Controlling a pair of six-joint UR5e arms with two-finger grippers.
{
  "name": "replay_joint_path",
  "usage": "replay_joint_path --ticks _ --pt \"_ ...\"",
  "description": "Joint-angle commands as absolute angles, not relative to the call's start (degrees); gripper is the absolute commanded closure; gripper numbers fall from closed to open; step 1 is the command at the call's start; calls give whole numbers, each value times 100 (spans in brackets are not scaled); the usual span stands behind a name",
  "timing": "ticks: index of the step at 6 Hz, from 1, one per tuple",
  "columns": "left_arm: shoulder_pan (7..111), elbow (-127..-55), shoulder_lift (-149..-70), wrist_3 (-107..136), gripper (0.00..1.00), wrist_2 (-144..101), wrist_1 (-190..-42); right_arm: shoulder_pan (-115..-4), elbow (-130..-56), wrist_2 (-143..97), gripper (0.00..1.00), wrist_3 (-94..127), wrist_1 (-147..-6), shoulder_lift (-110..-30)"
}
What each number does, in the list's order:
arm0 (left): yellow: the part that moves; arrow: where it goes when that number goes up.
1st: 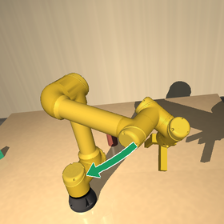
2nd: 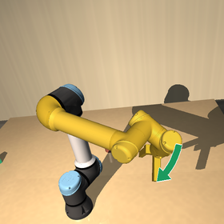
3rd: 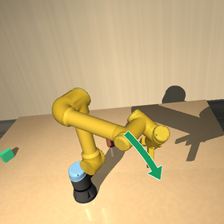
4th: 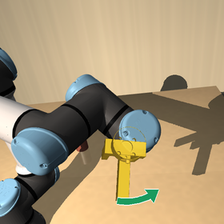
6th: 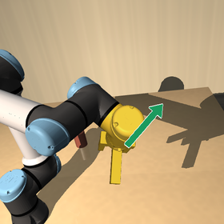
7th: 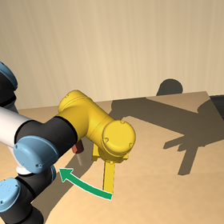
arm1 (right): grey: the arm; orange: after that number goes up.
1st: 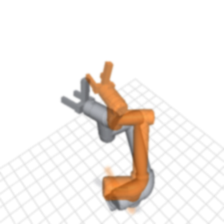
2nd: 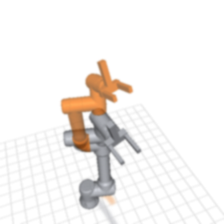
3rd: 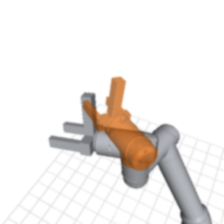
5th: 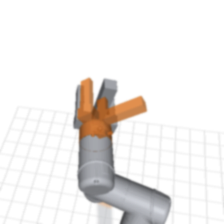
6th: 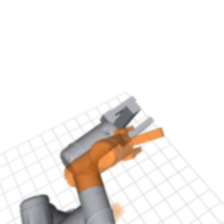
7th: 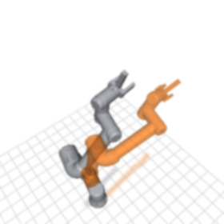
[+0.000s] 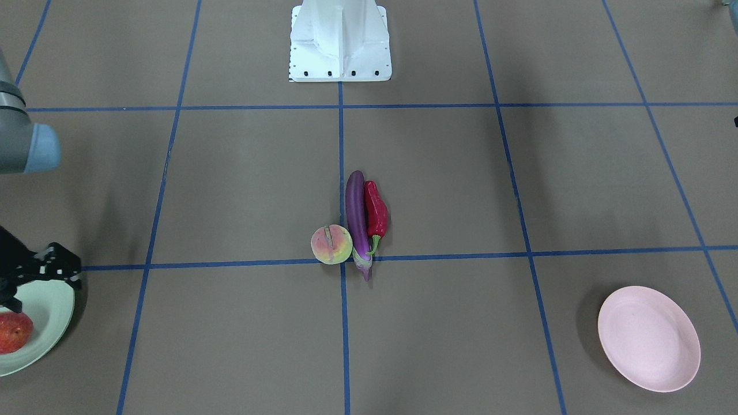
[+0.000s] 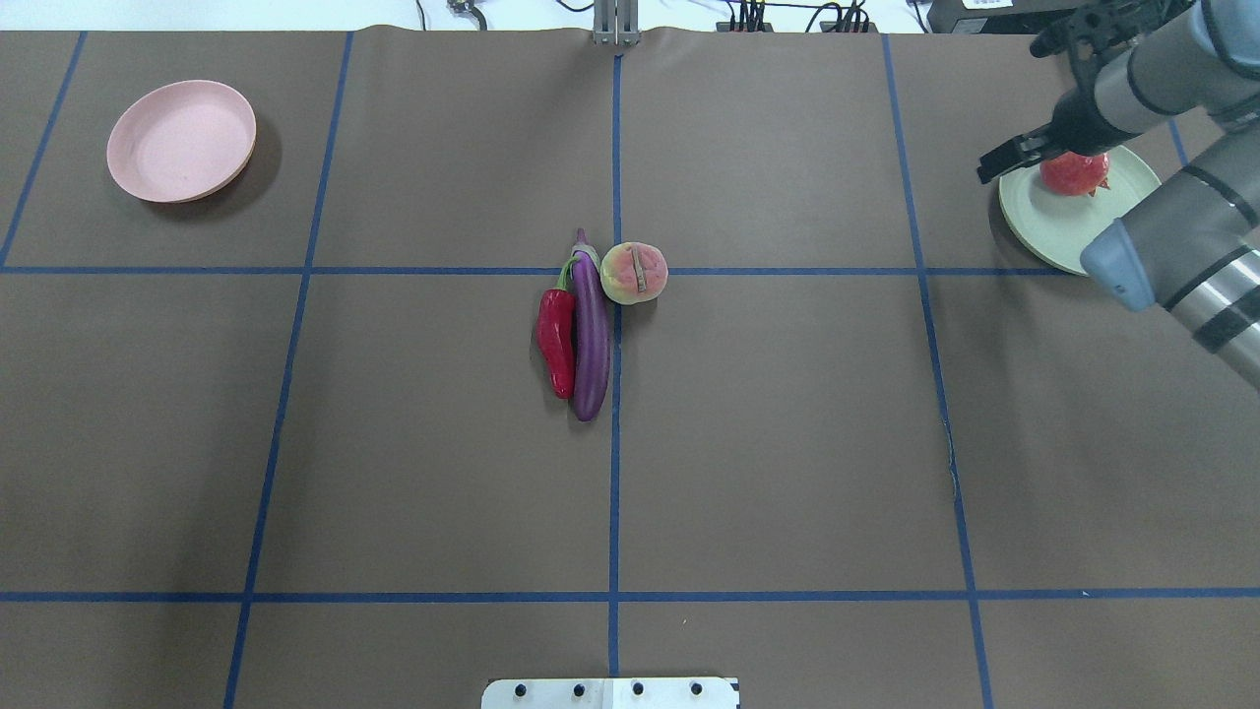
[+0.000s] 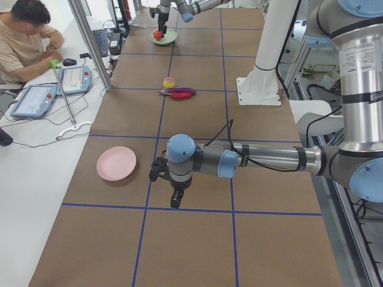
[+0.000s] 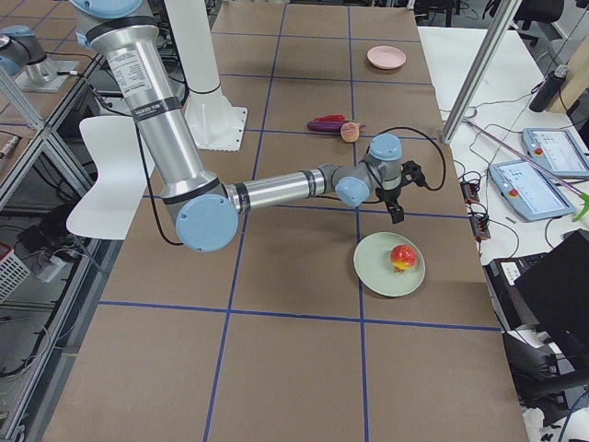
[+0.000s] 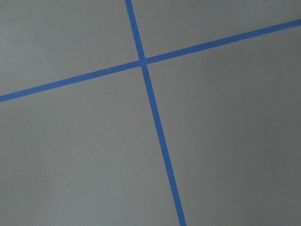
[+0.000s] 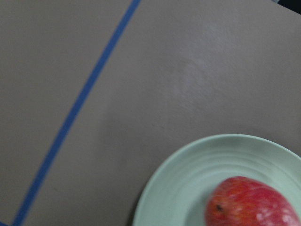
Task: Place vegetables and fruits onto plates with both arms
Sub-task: 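Open the right gripper to release the pomegranate on the plate, then move the right gripper back to the pink peach and grasp it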
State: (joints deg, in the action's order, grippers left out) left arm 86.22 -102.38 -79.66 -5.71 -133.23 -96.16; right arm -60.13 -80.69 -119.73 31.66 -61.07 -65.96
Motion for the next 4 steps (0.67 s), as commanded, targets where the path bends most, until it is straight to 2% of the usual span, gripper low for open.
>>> replay_joint_path --ticks 1,3,4 --pt "8622 -10239 -7972 -571 0 -13324 -9615 -4718 -8376 -10818 1 5595 -6598 -5675" --pt "8613 -10239 -7972 -571 0 -13324 -9615 -3916 -8315 -10339 1 7112 -8167 -4400" --pt "8613 -10239 -7972 -571 0 -13324 -9615 -3615 -8297 -9944 1 7302 -8531 -4116"
